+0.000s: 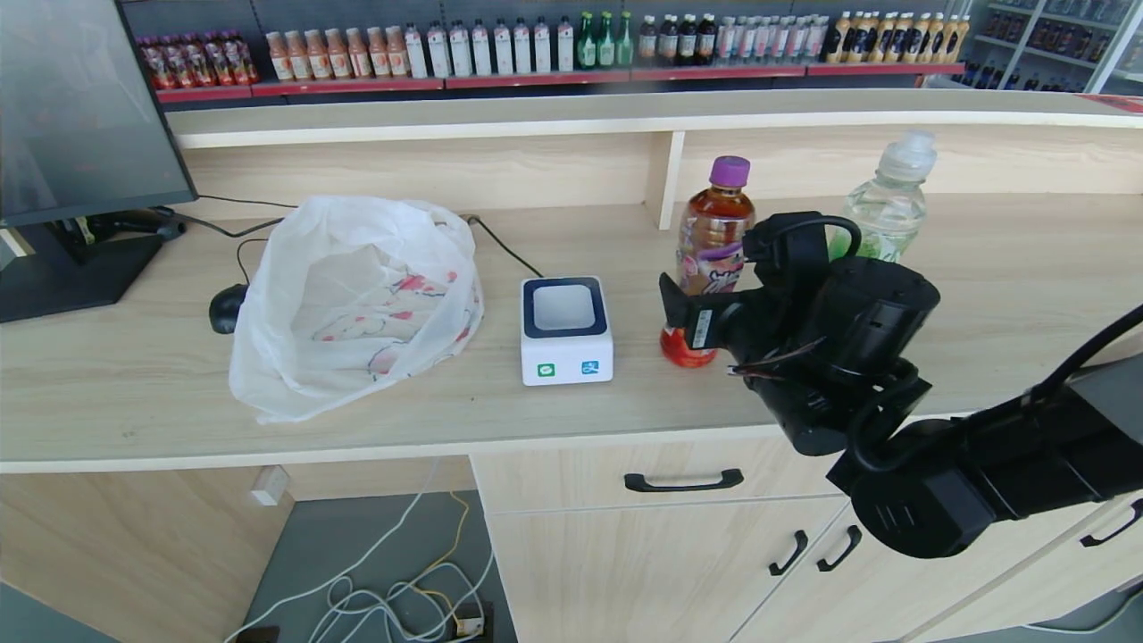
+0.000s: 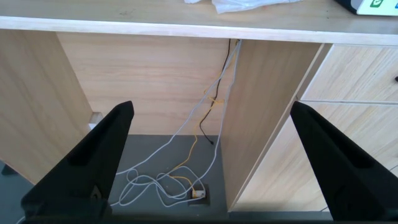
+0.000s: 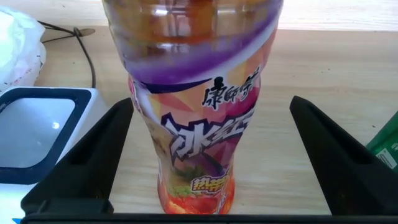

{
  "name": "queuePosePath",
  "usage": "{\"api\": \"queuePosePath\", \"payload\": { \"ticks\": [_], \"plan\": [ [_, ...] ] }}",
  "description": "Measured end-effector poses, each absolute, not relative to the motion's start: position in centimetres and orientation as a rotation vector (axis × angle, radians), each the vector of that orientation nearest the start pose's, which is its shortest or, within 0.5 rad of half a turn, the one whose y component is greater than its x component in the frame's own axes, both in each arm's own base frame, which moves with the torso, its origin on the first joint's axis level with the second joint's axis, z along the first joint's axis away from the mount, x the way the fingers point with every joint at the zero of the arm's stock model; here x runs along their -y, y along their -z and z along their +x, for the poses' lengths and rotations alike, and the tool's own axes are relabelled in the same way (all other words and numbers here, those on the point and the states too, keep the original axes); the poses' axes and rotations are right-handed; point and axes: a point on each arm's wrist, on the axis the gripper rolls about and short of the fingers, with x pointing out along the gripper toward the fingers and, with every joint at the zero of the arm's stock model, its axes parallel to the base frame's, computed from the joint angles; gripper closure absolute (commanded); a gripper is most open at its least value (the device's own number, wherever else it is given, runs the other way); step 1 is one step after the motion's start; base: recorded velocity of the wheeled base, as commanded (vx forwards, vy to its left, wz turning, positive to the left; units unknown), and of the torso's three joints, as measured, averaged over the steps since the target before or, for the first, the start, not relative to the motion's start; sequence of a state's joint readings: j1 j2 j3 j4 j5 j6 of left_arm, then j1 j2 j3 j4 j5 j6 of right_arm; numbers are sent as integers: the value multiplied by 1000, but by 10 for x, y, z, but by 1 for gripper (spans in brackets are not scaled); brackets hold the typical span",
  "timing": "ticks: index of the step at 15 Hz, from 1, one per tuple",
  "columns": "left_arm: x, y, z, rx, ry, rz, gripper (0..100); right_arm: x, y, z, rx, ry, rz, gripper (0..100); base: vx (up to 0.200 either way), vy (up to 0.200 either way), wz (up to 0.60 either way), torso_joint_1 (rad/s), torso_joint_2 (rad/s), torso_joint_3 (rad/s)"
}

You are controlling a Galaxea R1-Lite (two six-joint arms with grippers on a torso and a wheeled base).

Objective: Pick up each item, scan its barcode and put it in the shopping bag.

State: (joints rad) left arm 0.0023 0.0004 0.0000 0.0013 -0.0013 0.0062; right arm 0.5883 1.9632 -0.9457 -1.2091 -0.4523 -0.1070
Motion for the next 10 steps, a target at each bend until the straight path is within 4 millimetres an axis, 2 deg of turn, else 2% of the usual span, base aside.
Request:
{"api": "queuePosePath", "payload": {
  "ticks": [10],
  "plan": [
    [0,-75,-23,-2,-1,6,0,-195,-182,322,174,-110,-29,0,0,0,0,0,0,0]
  ]
}}
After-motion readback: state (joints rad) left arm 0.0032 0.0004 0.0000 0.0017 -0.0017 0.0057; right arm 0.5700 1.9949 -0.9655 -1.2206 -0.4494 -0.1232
